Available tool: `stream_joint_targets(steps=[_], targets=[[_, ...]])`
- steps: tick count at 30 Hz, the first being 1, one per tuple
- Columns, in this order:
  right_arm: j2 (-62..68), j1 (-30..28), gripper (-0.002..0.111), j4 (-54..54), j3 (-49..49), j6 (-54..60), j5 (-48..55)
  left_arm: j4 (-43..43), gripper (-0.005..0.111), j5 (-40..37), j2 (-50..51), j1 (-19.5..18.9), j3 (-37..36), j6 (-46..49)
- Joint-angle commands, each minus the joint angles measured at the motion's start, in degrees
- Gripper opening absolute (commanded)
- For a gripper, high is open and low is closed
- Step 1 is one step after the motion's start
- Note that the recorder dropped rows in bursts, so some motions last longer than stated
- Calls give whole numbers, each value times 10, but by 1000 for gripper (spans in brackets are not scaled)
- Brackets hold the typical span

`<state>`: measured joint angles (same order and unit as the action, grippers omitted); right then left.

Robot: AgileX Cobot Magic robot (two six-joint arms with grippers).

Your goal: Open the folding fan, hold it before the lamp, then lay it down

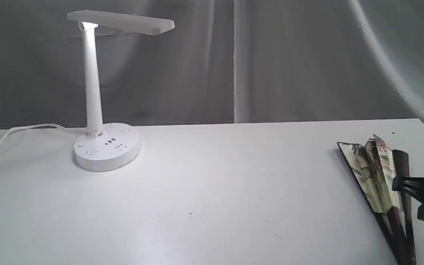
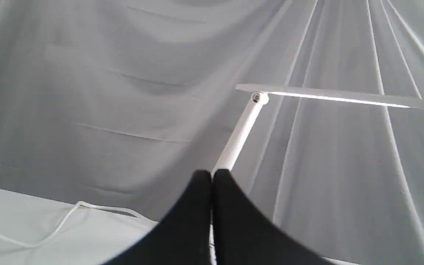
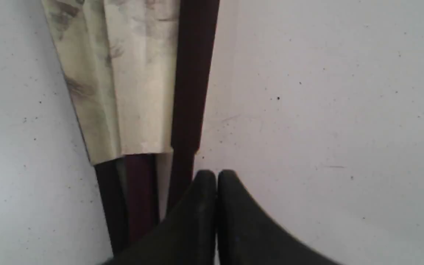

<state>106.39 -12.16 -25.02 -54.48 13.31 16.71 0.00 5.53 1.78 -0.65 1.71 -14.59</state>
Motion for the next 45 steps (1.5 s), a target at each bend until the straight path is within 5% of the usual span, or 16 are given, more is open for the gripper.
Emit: stream_joint_targets(steps=[1,8,14,24,37,45], targets=[[0,-4,0,-5,-4,2,-15,6,0,3,63,-1,22,-2],[-1,-4,2,-5,-4,2,-15,33,0,133,267,-1,40,-2],[-1,-4,26,-9,-4,-1,-20,178,0,371,470,0,45,-84],[2,-4,52,-12,-4,0,-26,344,0,349,776,0,188,-157],[59,4,51,-65,-4,3,-37,383,0,486,956,0,213,-148],[61,31,32,-65,-4,3,-57,380,0,486,956,0,213,-148]])
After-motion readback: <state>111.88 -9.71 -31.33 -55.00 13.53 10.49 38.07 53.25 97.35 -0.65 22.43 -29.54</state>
